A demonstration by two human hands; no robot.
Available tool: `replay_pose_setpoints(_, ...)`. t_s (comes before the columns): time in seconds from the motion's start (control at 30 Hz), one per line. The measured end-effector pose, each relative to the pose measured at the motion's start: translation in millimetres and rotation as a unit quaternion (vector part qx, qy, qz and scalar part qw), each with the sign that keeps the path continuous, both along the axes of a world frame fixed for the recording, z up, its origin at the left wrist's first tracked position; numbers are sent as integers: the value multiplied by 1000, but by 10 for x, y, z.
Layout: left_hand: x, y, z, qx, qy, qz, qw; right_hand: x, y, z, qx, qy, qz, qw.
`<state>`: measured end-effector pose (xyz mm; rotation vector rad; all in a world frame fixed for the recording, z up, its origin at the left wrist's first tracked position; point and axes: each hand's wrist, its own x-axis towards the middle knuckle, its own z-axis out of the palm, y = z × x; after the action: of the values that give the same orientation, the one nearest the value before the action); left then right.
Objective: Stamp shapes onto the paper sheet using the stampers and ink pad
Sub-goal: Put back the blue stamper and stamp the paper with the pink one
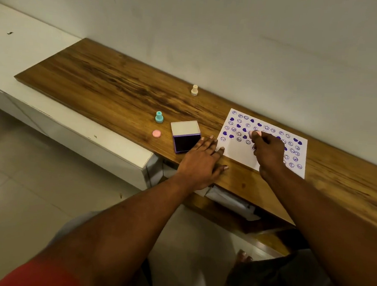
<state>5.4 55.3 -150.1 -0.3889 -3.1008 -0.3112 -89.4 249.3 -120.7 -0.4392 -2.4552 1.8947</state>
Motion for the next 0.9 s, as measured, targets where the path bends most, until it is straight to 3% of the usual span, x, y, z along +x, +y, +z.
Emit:
replay_pose_setpoints(0.17,24,-327,276,69,79,65,992,112,-418,185,121,79,102,984)
replay_pose_setpoints(0.33,181,-1010,319,162,181,231,942,213,-1072,258,202,139,245,938)
replay_pose_setpoints(0.47,289,-1395,234,173,132,353,910,247,-1627,238,267,168,333,889)
replay_pose_setpoints(0.63,247,-1512,140,177,79,395,898,207,-2064,189,327,224,386,833)
replay_pose_setpoints(0.9,206,-1442,173,168,75,394,900,177,-2222,112,365,232,415,800)
